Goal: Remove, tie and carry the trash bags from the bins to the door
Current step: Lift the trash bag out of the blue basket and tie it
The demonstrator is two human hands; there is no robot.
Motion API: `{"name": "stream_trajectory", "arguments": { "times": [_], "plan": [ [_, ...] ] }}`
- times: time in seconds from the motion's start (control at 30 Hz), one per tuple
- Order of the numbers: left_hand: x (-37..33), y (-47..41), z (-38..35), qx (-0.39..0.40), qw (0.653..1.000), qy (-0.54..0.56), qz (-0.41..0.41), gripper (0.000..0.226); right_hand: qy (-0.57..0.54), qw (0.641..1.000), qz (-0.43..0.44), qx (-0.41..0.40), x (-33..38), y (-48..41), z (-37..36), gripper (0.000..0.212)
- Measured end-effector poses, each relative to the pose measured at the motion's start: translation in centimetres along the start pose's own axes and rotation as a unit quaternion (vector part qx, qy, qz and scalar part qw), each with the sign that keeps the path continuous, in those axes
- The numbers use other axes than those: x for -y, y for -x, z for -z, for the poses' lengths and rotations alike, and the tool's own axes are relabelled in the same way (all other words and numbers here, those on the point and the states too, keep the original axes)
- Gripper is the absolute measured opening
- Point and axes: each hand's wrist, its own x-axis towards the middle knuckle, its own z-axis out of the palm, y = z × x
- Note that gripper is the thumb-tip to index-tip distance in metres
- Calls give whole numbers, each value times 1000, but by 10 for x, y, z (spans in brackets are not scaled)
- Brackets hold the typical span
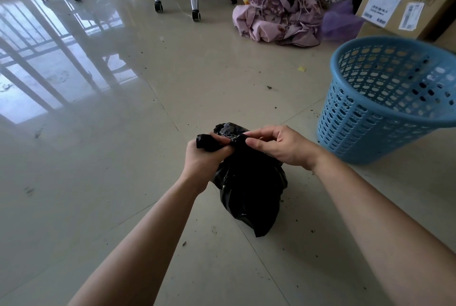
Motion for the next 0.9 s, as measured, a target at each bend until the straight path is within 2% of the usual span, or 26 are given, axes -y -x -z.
{"name": "stream_trajectory", "arguments": {
  "times": [0.17,0.27,0.37,0.47,0.53,0.6,0.7,0.73,0.8,0.9],
  "plan": [
    [-2,-3,5,14,999,-22,-28,19,23,998,18,-58,2,-3,3,19],
    [-4,-8,11,31,998,-27,-48,19,147,980,78,-112,1,-6,9,17],
    [-4,-12,12,46,993,-72,-81,19,307,923,159,-168,-3,-6,12,15],
    [-1,-18,17,63,988,-116,-85,20,472,828,224,-203,-14,-6,14,15],
    [5,-21,27,58,989,-126,-60,22,538,787,216,-210,-31,-4,24,13],
    [13,-22,37,52,989,-134,-32,23,571,775,183,-201,-50,1,32,13],
    [27,-23,41,42,992,-118,-1,24,571,787,141,-188,-68,1,26,14],
    [33,-21,39,31,994,-104,11,23,549,807,117,-182,-71,0,21,15],
    [45,-16,35,-1,995,-95,13,19,452,872,44,-182,-78,-3,9,17],
    [65,-10,26,-18,995,-90,28,5,255,940,-117,-193,-95,-6,-8,18]
  ]
}}
